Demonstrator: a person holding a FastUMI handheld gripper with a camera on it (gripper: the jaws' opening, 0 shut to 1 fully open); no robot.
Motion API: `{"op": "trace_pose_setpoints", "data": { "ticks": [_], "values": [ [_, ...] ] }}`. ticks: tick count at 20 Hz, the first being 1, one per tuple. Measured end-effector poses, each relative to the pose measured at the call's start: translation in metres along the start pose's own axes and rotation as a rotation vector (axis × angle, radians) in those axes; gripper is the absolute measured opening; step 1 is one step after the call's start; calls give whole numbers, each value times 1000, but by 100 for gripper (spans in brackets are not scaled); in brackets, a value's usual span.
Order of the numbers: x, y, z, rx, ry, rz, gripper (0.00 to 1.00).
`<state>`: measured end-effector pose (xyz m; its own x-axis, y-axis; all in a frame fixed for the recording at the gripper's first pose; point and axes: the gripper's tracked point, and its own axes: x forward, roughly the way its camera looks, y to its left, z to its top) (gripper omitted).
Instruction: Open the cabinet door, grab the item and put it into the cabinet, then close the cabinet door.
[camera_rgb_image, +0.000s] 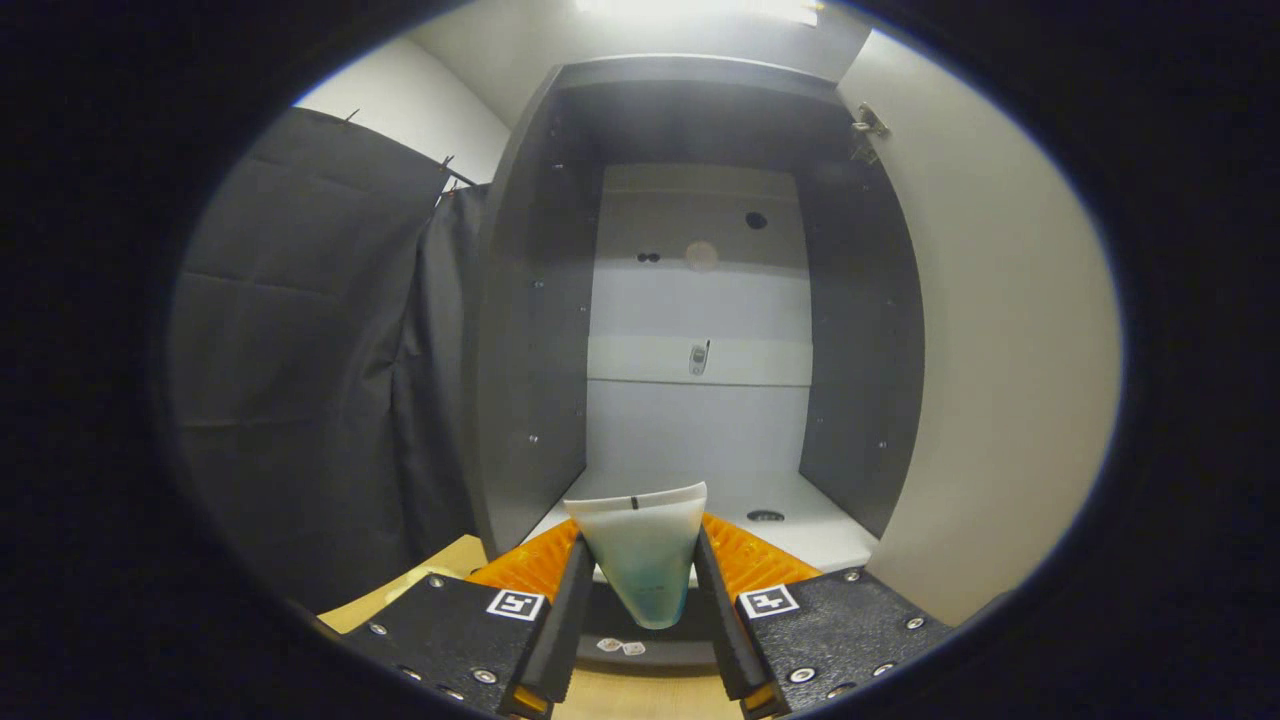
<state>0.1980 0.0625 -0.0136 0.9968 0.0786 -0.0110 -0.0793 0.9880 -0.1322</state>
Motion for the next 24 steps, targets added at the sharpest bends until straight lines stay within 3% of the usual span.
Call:
{"op": "trace_pose_setpoints", "data": {
  "ticks": [9,13,18,24],
  "values": [
    [123,-38,38,61,7,-47,56],
    [128,-50,35,47,7,-76,56],
    [148,-54,-12,110,110,-110,56],
    [147,-49,-25,101,119,-95,57]
  ]
}}
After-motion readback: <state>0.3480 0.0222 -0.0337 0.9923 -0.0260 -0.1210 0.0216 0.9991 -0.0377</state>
